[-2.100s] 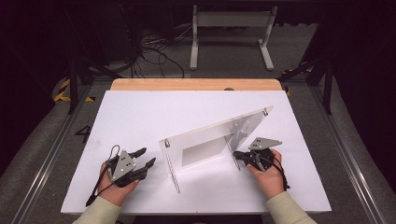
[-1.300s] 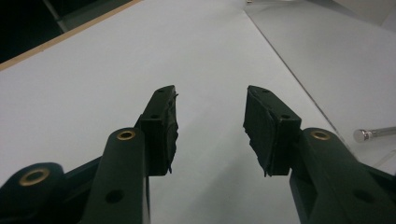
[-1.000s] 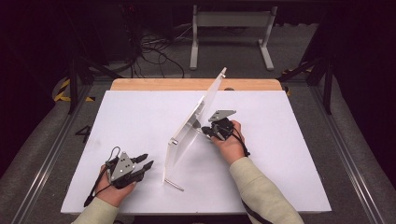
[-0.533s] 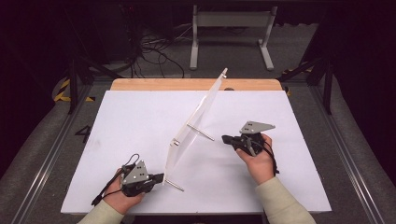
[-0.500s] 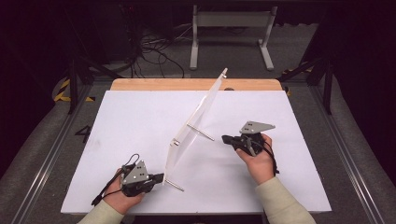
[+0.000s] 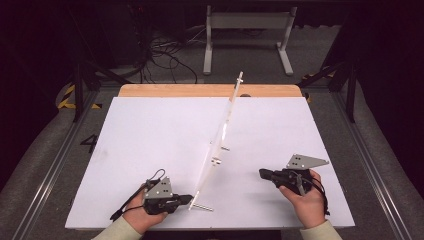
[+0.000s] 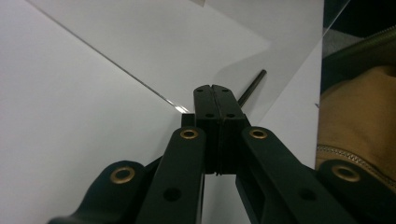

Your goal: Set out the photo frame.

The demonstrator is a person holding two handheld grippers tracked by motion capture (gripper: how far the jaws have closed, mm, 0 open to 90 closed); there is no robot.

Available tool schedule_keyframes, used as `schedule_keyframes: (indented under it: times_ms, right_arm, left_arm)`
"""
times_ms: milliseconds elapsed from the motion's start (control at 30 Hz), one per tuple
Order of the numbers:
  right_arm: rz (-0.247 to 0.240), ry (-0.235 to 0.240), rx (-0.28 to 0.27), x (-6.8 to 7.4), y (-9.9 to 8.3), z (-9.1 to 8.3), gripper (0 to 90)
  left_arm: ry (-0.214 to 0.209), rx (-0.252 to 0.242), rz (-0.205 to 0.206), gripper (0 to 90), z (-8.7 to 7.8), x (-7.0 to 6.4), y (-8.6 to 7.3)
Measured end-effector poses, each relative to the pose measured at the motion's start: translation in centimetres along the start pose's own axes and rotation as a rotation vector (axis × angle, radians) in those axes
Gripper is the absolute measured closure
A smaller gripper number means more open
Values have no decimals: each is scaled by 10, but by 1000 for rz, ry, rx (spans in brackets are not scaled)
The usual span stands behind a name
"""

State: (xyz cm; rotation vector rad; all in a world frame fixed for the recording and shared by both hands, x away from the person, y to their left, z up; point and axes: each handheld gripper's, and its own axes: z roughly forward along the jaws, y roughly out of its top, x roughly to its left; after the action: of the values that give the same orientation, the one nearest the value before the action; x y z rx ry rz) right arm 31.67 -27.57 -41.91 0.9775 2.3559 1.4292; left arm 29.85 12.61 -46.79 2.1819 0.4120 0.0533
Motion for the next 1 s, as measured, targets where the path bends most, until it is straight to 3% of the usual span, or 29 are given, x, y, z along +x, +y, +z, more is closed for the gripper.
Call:
schedule_keyframes:
  times_ms: [167,400,567,1000]
  right_arm:
    - [-2,7,3,8,-6,-10,891]
    - [-9,32,20,22,-14,-21,869]
    - [-16,20,26,30,-19,-28,843]
    - [29,-27,-37,28,-22,-56,780]
  left_arm:
    - [-17,47,69,898,21,-12,14]
    - [-90,64,125,896,46,-23,33]
    - [-112,68,149,893,63,-29,46]
    - [-127,109,196,895,104,-42,77]
